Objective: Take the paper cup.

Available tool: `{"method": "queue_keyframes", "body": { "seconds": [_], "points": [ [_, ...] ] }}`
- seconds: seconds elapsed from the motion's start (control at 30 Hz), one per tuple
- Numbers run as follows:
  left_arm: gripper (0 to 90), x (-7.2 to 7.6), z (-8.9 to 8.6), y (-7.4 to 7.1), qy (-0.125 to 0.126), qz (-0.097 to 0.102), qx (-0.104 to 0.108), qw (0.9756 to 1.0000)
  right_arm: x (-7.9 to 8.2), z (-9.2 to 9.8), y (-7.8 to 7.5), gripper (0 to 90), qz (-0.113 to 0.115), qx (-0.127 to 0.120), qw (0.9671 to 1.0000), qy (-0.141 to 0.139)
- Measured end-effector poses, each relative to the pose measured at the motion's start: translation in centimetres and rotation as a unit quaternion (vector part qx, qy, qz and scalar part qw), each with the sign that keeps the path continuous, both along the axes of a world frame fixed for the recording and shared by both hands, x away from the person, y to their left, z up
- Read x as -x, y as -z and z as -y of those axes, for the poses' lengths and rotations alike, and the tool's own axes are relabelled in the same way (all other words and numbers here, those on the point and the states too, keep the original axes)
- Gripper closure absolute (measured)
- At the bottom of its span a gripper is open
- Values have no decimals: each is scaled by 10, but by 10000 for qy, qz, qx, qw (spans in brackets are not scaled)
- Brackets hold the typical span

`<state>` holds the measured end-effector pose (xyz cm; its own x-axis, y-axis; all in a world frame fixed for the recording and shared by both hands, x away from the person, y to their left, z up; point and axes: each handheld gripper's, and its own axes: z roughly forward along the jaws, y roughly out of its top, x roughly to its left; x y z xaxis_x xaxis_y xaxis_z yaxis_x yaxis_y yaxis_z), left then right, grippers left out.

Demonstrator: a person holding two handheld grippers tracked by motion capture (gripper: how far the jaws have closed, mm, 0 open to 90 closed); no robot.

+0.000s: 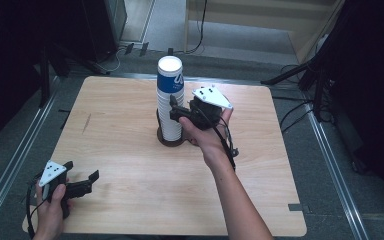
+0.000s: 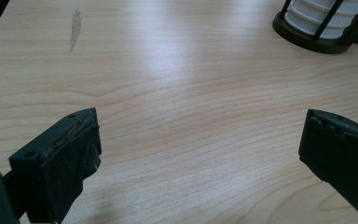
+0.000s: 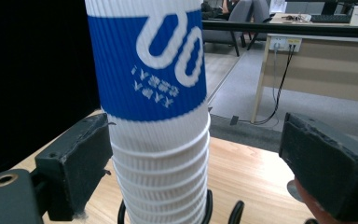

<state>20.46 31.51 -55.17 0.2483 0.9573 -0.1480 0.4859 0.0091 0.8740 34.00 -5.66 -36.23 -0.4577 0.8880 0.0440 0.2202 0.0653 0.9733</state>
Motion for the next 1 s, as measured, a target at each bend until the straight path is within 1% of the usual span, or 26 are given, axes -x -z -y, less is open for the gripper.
{"method": "queue_keyframes", "body": {
  "seconds": [0.33, 0.53, 0.77, 0.9, 1.0],
  "points": [
    [0, 0, 0, 0, 5, -9, 5, 10000, -10, -14, -6, 93, 29, -15, 10000, 0],
    [0, 0, 0, 0, 5, -12, -7, 10000, -16, -19, -6, 92, 27, 29, 10000, 46],
    [0, 0, 0, 0, 4, -22, -30, 10000, -21, -26, -5, 96, 19, -20, 10000, 39],
    [0, 0, 0, 0, 3, -30, -34, 10000, -23, -32, -5, 104, 52, 14, 10000, 31],
    [0, 0, 0, 0, -4, -33, -33, 10000, -25, -37, -5, 121, 58, 38, 9999, 83]
  ]
}}
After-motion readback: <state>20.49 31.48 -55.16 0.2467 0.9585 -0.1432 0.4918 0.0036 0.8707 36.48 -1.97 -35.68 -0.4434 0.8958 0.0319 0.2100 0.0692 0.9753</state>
